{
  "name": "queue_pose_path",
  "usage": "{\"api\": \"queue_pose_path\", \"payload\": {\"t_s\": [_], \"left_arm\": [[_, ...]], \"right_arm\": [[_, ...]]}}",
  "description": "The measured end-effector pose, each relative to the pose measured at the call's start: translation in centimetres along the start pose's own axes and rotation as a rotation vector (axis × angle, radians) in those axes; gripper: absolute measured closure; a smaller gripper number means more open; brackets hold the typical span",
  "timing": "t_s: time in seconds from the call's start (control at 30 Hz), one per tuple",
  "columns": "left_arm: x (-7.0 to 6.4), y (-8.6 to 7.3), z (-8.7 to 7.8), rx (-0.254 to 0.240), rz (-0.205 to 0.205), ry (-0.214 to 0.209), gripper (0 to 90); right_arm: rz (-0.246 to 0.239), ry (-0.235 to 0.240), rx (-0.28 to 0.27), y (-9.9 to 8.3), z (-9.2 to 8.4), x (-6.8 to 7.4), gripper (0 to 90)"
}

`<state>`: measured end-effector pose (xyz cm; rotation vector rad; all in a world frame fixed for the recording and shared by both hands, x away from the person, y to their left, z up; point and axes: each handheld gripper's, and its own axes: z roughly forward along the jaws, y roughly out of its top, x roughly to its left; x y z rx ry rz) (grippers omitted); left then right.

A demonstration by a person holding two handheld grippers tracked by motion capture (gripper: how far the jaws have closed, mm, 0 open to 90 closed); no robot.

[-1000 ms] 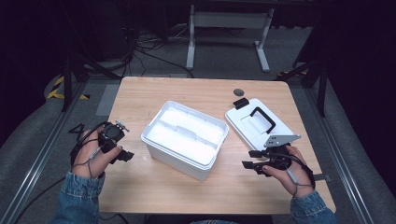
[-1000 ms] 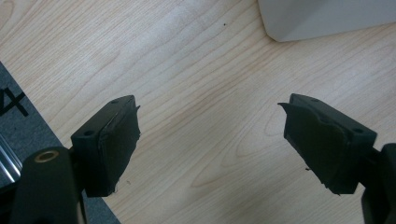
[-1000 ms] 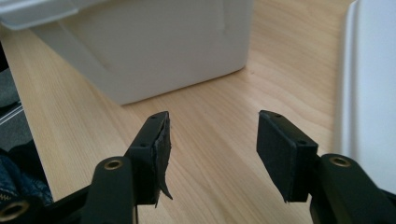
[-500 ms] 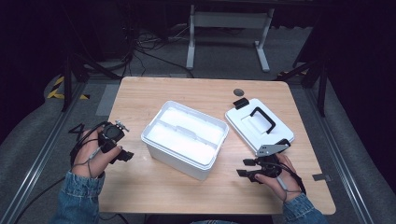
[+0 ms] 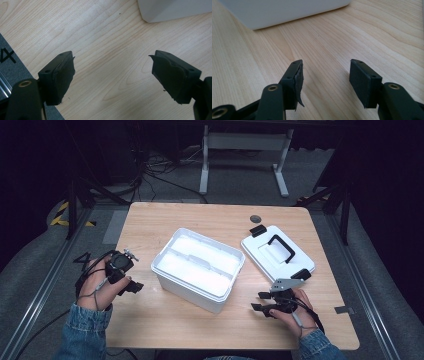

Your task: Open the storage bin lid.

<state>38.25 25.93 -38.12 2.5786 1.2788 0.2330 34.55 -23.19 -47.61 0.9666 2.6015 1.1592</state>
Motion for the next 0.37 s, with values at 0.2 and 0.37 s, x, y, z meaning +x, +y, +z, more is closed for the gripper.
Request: {"api": "queue_pose_path", "payload": {"t_s": [0.2, 0.37], "left_arm": [[-0.01, -0.05, -0.07, -0.001, -0.005, -0.001, 19.0], [0.01, -0.06, -0.12, -0.004, -0.006, -0.003, 19.0]], "right_arm": [[-0.029, -0.025, -0.013, -0.06, 0.23, -0.06, 41.8], [-0.032, -0.036, -0.017, -0.12, 0.23, -0.01, 42.0]]}}
